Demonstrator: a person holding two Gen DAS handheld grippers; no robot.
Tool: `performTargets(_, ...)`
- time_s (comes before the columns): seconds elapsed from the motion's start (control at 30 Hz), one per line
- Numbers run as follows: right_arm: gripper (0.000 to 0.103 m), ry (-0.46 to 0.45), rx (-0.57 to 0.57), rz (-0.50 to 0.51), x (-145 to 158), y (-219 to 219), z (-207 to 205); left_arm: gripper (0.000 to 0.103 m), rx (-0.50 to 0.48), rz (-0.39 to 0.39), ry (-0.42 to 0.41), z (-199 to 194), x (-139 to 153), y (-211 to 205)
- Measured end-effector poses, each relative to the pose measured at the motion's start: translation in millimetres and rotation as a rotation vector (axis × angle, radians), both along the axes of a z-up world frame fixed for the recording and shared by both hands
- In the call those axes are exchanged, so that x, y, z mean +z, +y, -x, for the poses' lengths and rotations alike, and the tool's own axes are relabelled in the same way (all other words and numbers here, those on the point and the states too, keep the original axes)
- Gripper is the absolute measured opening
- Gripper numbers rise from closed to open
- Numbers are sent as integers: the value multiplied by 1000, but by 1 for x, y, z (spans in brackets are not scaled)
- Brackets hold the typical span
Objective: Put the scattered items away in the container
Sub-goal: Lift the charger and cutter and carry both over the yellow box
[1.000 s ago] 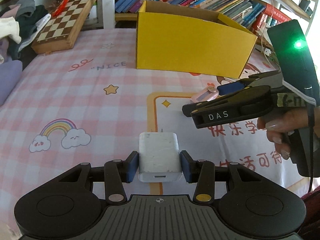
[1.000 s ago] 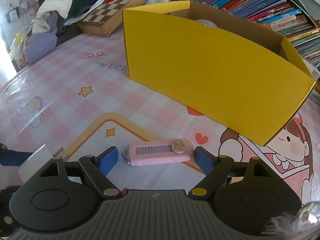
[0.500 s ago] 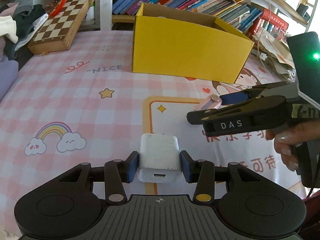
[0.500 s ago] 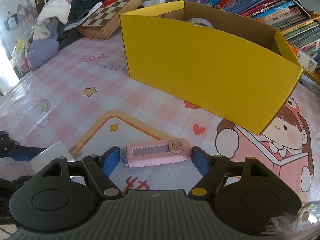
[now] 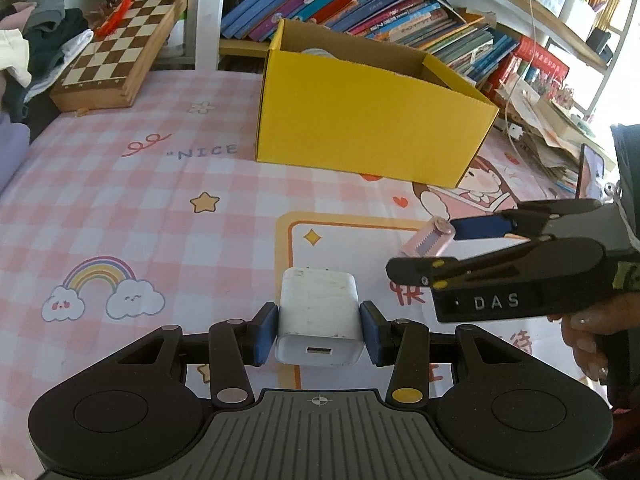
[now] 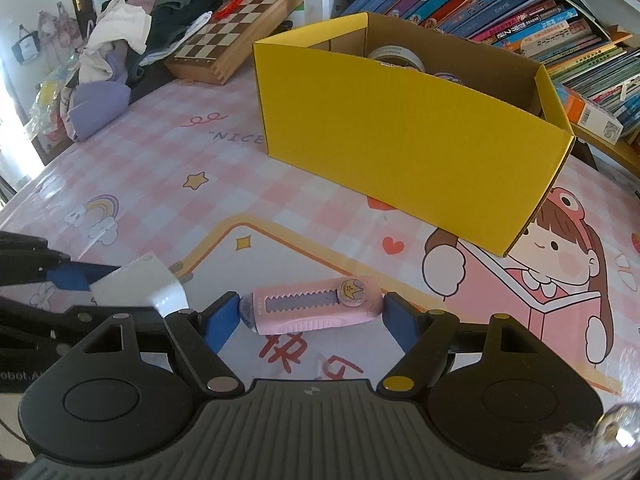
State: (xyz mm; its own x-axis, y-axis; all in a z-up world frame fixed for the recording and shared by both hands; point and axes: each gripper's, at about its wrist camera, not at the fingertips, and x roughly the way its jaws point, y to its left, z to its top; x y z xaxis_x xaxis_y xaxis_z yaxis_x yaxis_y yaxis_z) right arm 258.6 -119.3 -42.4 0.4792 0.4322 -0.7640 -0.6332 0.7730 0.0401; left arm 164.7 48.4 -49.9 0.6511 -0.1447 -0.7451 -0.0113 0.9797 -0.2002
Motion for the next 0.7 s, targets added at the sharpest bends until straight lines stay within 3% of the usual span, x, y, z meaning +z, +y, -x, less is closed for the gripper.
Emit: performTargets(0.7,76,10,-52,6,4,-17,18,43,-56,31,-17,-2,6,-3)
